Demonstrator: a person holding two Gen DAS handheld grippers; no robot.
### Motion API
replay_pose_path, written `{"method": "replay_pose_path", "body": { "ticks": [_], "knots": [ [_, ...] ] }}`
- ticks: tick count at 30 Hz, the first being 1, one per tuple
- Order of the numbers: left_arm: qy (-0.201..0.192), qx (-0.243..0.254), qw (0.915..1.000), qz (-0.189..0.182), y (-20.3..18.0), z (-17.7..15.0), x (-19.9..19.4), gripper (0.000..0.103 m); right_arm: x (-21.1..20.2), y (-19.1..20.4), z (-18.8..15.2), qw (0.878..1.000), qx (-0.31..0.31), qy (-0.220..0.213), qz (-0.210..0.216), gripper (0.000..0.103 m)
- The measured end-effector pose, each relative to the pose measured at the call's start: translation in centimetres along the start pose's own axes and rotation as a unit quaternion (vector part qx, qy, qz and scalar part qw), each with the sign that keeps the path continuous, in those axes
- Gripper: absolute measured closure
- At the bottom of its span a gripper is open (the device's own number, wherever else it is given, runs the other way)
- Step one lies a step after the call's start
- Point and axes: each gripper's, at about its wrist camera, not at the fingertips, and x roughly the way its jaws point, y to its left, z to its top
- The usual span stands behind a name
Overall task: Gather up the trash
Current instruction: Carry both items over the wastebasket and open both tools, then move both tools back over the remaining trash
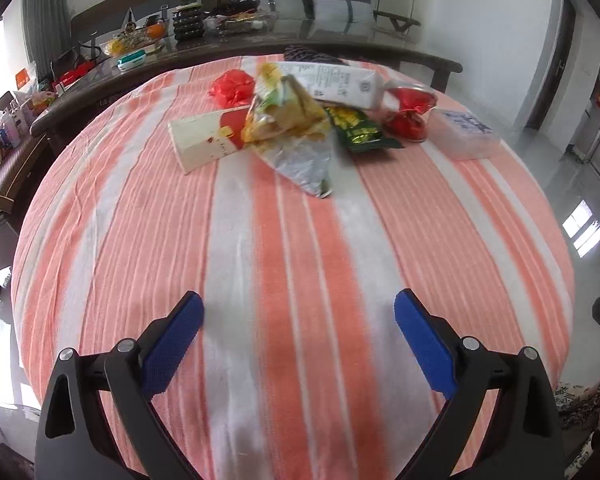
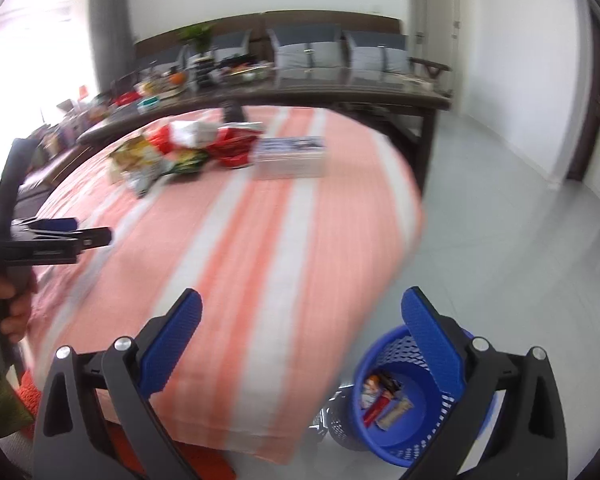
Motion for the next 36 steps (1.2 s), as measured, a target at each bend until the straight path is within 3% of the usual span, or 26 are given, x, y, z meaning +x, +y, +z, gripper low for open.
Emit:
{"method": "replay_pose_path", "body": {
  "ticks": [5, 11, 21, 27, 30, 36],
  "knots": [
    [0.0, 0.02, 0.9996, 0.02, -0.7, -0.3, 0.1, 0.006, 3.6, 2.8, 2.0, 0.999, 0.002, 0.034, 0.014, 0.006],
    [0.0, 0.014, 0.9996, 0.024, -0.6, -0.3, 0.1, 0.005, 7.6, 2.1, 2.6, 0.996, 0.035, 0.085, -0.007, 0.006],
    [0.001, 0.013, 0.9997, 0.019, -0.5, -0.4, 0.0, 0.005, 10.9, 3.5, 4.8, 0.995, 0.026, 0.09, -0.024, 0.005],
    [0.003, 0.015, 0.9998, -0.016, 0.2, -0.1, -0.1, 0.005, 11.3, 3.4, 5.1, 0.995, 0.024, 0.094, -0.021, 0.005],
    [0.014, 0.007, 0.999, -0.042, 0.9, 1.4, 0.3, 0.005, 11.2, 3.5, 5.0, 0.995, 0.023, 0.093, -0.025, 0.005],
    [0.03, 0.008, 0.9988, -0.037, 0.6, 7.0, 3.4, 0.005, 11.2, 3.5, 5.0, 0.995, 0.023, 0.092, -0.025, 0.005]
  ]
}}
